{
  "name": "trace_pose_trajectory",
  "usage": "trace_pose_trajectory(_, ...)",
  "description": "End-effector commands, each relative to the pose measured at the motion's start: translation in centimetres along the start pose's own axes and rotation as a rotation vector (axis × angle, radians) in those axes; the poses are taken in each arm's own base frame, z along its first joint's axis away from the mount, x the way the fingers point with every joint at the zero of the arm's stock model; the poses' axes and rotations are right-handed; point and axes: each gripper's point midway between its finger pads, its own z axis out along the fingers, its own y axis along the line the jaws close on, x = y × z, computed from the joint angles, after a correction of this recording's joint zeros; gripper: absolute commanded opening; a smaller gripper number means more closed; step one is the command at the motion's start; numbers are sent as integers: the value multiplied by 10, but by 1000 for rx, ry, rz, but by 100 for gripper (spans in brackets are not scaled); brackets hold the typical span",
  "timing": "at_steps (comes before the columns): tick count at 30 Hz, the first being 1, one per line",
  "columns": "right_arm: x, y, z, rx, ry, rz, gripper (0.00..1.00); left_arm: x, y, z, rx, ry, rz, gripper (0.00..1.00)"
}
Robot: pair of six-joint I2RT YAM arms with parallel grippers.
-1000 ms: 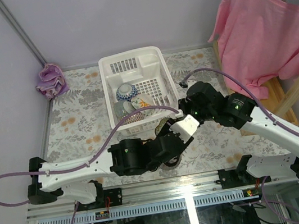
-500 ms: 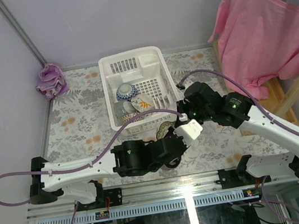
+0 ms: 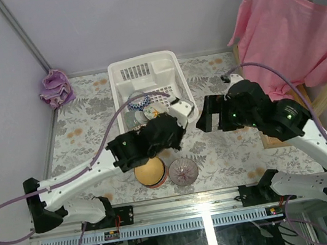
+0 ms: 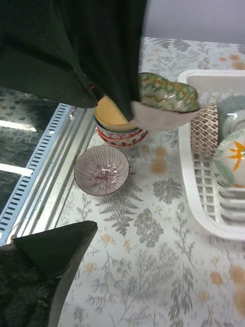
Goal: Load the bowls into the dish rack
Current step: Turn the bowl upside down on the dish rack.
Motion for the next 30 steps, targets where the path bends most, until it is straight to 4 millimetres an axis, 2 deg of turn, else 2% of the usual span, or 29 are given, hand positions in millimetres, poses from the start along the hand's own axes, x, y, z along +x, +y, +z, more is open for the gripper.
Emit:
trace_pose_trajectory(1, -25, -18, -31, 63, -108, 23, 99, -56, 21, 12, 103, -156, -143, 0)
trace_pose_trajectory(6, -52, -32, -34, 144, -145, 4, 99, -104, 76, 46, 188, -220, -314, 0)
trace_pose_trajectory(8, -68, -38, -29, 169, -152, -13, 99, -118, 99, 61, 245, -241, -390, 0)
trace_pose_trajectory(9, -76, -43, -25, 186, -149, -27, 99, -126, 119, 68, 265, -255, -441, 0)
trace_pose_trajectory(12, -93, -63, -12, 215, -107, -31, 99, -151, 157, 87, 404, -311, -585, 0)
trace_pose_trajectory(14, -97, -71, -6, 212, -91, -32, 99, -170, 176, 91, 520, -364, -720, 0)
trace_pose_trajectory(16, -95, -72, -1, 203, -69, -43, 99, -179, 191, 102, 596, -367, -805, 0)
trace_pose_trajectory(17, -93, -71, 0, 194, -59, -46, 99, -174, 199, 120, 608, -338, -860, 0)
trace_pose_trajectory(21, -88, -68, -1, 189, 8, -36, 99, -181, 224, 149, 674, -318, -1049, 0)
trace_pose_trajectory(24, -84, -64, 0, 183, 98, -10, 99, -169, 247, 173, 643, -262, -1193, 0)
trace_pose_trajectory(27, -90, -56, 0, 152, 148, 15, 99, -162, 259, 187, 634, -224, -1289, 0)
trace_pose_trajectory(30, -100, -48, 3, 108, 175, 38, 99, -144, 271, 193, 598, -170, -1376, 0)
